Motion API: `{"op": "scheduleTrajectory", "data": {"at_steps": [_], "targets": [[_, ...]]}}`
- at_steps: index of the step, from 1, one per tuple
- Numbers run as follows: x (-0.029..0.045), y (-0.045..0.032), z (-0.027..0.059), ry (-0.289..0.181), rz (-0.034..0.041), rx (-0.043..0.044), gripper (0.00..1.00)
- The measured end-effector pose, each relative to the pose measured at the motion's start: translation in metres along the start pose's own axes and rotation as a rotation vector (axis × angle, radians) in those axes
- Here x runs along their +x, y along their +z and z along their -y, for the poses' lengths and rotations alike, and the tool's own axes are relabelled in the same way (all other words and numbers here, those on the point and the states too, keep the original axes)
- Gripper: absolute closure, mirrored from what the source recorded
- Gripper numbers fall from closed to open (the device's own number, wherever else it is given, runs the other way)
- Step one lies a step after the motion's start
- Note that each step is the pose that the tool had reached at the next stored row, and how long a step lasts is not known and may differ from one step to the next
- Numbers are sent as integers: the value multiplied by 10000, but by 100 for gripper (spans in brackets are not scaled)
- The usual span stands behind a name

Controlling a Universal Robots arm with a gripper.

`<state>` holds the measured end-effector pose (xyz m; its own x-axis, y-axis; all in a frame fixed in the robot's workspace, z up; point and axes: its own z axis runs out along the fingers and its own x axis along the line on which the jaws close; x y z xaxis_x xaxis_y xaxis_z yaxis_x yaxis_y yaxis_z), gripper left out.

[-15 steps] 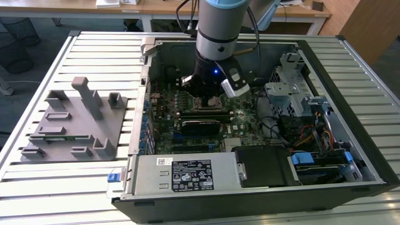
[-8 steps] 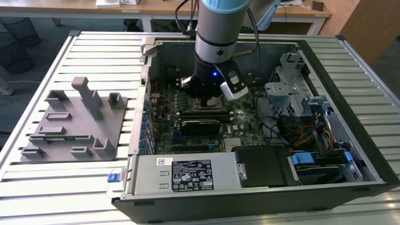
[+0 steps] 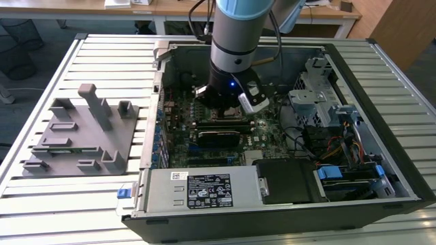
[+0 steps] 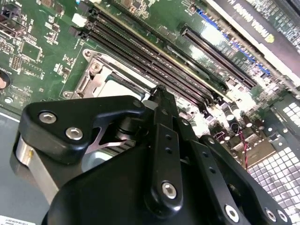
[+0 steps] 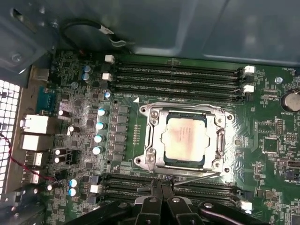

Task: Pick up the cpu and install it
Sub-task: 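Install the second cpu locking lever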

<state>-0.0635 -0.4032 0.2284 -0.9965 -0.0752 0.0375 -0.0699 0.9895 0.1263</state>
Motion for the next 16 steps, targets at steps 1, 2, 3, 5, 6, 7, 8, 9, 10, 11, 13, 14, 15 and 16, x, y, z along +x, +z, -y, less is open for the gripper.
{"op": "scheduleTrajectory", "data": {"at_steps": [1,2,3,5,6,7,8,9,10,11,13,14,15,16], "targets": [[4,1,3,-1,0,-3,89],[8,3,5,-1,1,-8,89],[13,6,6,-1,2,-12,89],[19,13,9,-2,1,-20,89],[23,20,11,-3,1,-29,89],[26,30,14,-4,2,-50,89],[29,43,16,-5,5,-82,89],[32,56,18,-6,7,-115,89],[38,77,22,-8,11,-167,89],[43,89,24,-10,14,-199,89],[45,96,27,-12,16,-217,89],[45,99,27,-13,15,-218,89],[45,102,28,-12,15,-217,89],[46,103,28,-11,14,-216,89]]}}
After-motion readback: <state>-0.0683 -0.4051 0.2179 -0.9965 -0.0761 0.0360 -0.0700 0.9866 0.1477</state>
